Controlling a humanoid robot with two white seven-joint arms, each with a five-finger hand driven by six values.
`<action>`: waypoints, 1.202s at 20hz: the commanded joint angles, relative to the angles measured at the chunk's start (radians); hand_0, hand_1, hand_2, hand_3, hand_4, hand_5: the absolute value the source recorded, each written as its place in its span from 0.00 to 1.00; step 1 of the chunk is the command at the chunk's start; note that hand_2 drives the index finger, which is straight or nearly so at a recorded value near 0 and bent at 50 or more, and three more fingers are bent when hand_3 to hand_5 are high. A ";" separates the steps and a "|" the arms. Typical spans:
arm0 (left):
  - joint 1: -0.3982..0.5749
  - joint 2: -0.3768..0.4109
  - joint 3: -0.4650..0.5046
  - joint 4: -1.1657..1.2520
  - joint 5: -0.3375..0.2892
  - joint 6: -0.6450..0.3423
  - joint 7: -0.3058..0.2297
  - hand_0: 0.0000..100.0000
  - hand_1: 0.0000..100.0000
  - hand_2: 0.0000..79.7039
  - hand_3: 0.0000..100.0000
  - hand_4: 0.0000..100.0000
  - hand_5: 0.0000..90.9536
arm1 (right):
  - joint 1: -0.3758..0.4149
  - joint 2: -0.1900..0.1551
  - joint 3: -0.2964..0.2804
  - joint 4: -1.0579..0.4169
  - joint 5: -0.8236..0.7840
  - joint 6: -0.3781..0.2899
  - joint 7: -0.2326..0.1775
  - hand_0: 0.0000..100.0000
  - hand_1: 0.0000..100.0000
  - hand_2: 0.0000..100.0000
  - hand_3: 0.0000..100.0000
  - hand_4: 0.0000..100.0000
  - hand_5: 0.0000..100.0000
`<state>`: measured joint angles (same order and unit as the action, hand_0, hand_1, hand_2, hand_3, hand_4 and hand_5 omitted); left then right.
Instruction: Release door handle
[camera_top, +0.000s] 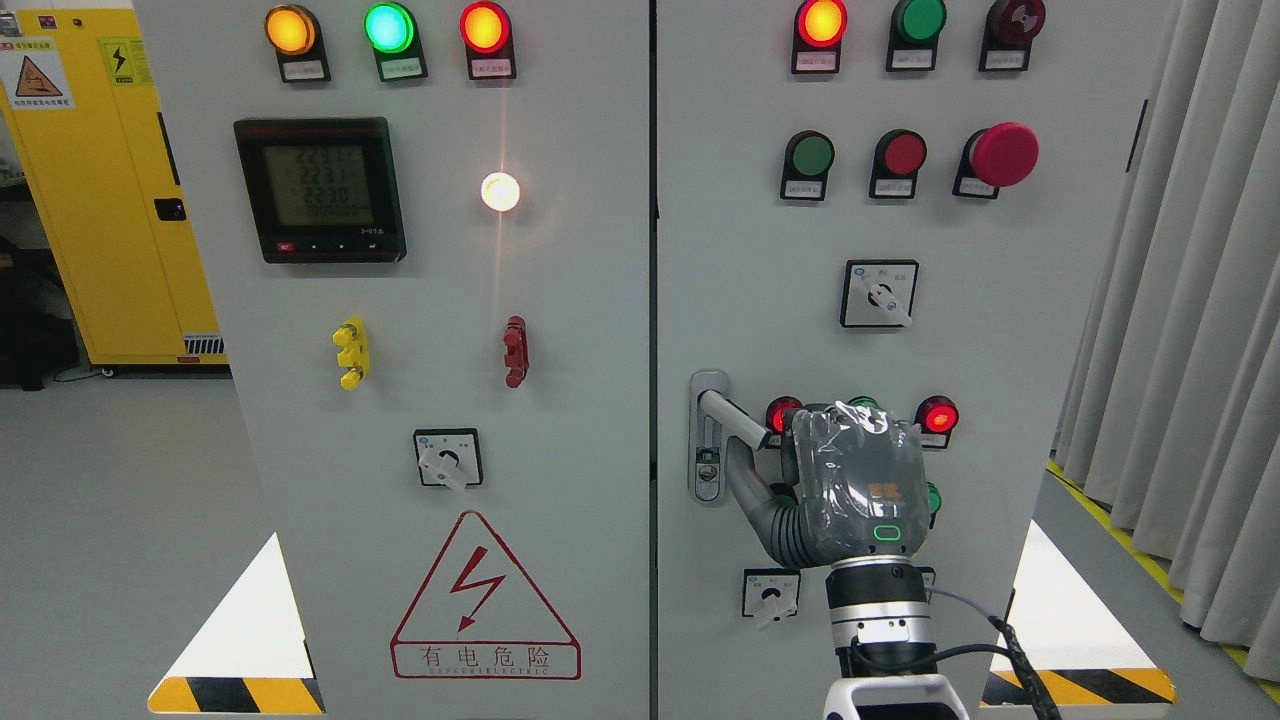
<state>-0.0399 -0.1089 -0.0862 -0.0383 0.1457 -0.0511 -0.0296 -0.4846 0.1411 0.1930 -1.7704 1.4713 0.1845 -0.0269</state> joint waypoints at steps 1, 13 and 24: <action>0.000 0.000 -0.001 0.000 0.000 -0.001 0.000 0.12 0.56 0.00 0.00 0.00 0.00 | -0.003 -0.001 -0.006 -0.001 0.000 0.000 0.001 0.50 0.36 0.94 1.00 1.00 1.00; 0.000 0.000 0.000 0.000 0.000 0.000 0.000 0.12 0.56 0.00 0.00 0.00 0.00 | -0.006 -0.001 -0.004 -0.008 0.000 -0.002 0.001 0.50 0.36 0.94 1.00 1.00 1.00; 0.000 0.000 0.000 0.000 0.000 0.000 0.000 0.12 0.56 0.00 0.00 0.00 0.00 | -0.014 -0.002 -0.007 -0.006 0.003 -0.003 0.002 0.49 0.36 0.94 1.00 1.00 1.00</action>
<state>-0.0399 -0.1089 -0.0863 -0.0383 0.1457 -0.0511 -0.0296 -0.4955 0.1396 0.1880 -1.7759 1.4719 0.1807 -0.0235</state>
